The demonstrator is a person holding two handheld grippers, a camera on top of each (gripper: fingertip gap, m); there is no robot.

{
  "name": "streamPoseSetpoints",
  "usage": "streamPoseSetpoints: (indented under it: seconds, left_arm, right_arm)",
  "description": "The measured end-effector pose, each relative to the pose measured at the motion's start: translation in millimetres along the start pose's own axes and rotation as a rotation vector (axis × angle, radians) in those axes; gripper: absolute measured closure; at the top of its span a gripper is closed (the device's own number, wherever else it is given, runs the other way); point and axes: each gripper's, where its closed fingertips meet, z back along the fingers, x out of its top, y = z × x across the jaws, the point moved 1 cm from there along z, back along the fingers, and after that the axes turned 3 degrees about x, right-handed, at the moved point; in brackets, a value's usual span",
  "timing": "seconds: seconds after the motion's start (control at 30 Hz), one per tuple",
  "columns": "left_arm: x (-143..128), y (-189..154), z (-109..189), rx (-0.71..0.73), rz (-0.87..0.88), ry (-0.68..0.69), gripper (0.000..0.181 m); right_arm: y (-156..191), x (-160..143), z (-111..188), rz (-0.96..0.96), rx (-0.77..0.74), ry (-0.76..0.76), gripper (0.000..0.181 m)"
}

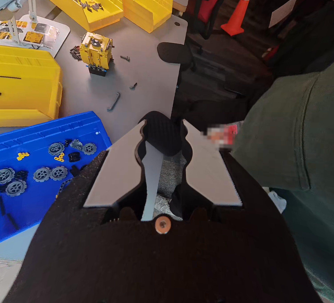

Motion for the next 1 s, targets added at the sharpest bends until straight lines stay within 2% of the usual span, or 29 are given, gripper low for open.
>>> streamPoseSetpoints:
  seconds: [0.13,0.2,0.27,0.4,0.53,0.6,0.67,0.73,0.83,0.93,1.0]
  left_arm:
    - [18,8,-13,-0.007,-0.050,-0.005,0.143]
    - [32,1,-21,-0.010,-0.105,0.000,0.141]
    - [46,-12,-26,-0.017,-0.146,-0.006,0.142]
    - [55,-39,-34,-0.018,-0.173,-0.011,0.142]
    - [31,-62,-42,0.017,-0.162,0.009,0.143]
    - [11,-73,-45,0.045,-0.144,0.030,0.142]
    - [-9,-87,-46,0.066,-0.120,0.058,0.143]
    - [-30,-103,-44,0.072,-0.102,0.099,0.143]
    - [-59,-123,-36,0.099,-0.080,0.136,0.143]
    - [-77,-143,-26,0.110,-0.051,0.133,0.143]
    - [-78,-156,-21,0.110,-0.056,0.111,0.143]
  right_arm:
    - [4,-25,3,-0.006,-0.065,-0.038,0.167]
    - [-1,-53,-4,-0.047,-0.078,-0.057,0.167]
    - [-12,-90,-25,-0.076,-0.097,-0.073,0.167]
    - [-45,-189,-120,-0.114,-0.126,-0.036,0.167]
    - [-86,-283,-231,-0.137,-0.152,0.103,0.167]
    - [-106,-313,-269,-0.087,-0.189,0.168,0.167]
    - [-119,-331,-291,-0.058,-0.213,0.206,0.166]
    - [-126,-350,-303,-0.056,-0.223,0.252,0.166]
    - [-128,-356,-305,-0.032,-0.233,0.235,0.165]
    - [-126,-357,-289,-0.049,-0.225,0.238,0.130]
    - [-123,-341,-261,-0.063,-0.239,0.160,0.123]
